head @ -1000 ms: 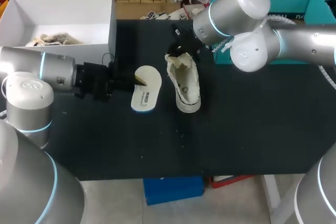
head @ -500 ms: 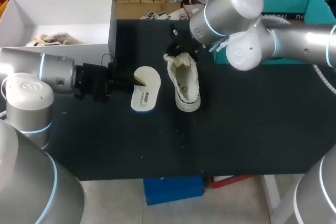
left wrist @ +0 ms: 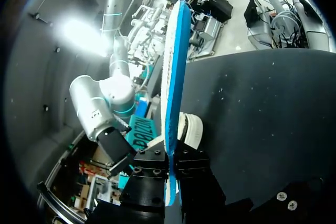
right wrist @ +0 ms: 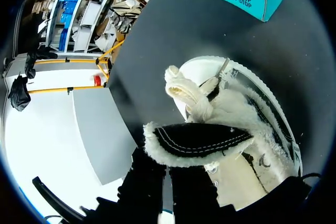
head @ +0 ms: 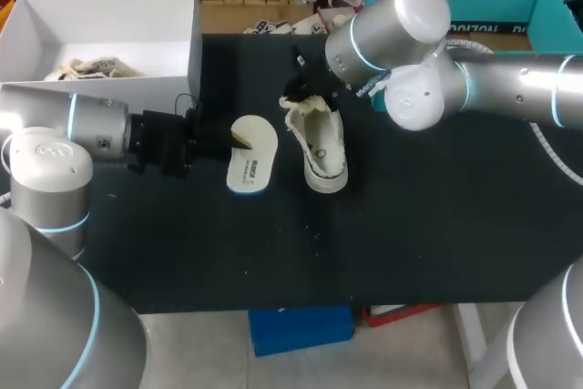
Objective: Take the shoe out of the shoebox, open the shoe tongue, remove and reinsert the insole, then place the shoe into the shoebox
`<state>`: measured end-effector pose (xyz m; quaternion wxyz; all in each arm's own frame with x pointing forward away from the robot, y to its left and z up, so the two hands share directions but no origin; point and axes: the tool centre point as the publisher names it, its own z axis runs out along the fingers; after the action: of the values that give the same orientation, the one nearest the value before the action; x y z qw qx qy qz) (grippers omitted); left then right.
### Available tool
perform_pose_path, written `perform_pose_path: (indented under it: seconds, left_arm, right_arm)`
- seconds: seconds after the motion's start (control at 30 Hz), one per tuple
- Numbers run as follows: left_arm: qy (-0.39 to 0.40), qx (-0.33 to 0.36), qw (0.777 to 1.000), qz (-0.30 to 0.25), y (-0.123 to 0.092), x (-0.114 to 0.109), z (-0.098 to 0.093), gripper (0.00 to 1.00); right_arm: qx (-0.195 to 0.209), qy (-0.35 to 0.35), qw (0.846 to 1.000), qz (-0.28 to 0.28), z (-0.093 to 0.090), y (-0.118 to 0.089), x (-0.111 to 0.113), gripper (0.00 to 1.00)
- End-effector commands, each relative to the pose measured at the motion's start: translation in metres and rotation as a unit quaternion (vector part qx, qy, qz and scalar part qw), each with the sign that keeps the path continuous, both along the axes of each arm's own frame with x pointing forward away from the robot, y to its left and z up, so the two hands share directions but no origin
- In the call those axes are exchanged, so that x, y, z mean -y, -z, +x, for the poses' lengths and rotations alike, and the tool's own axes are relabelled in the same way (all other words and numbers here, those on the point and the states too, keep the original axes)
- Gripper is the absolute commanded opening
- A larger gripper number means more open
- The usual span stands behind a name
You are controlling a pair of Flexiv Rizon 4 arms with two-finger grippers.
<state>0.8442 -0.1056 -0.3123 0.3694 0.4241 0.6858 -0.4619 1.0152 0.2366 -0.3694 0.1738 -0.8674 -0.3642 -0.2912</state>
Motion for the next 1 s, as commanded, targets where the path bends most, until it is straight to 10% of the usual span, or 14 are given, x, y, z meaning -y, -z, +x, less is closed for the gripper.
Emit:
perform_pose_path:
  seconds: [0.03, 0.1, 0.13, 1.0]
  left_arm:
    - [-0.002, 0.002, 1.000, 0.001, 0.000, 0.003, -0.001, 0.00]
    - [-0.002, 0.003, 1.000, 0.001, -0.001, 0.004, -0.002, 0.00]
    - [-0.002, 0.003, 1.000, 0.001, -0.001, 0.005, -0.002, 0.00]
    - [0.019, 0.020, 1.000, 0.003, -0.022, 0.024, -0.017, 0.00]
  right_arm:
    - [0.006, 0.007, 1.000, 0.004, -0.002, 0.005, 0.003, 0.00]
    - [0.010, 0.010, 1.000, 0.008, -0.004, 0.003, 0.004, 0.48]
    - [0.010, 0.010, 1.000, 0.009, -0.005, 0.003, 0.004, 1.00]
    - [0.066, 0.073, 0.995, 0.026, -0.041, -0.051, 0.032, 1.00]
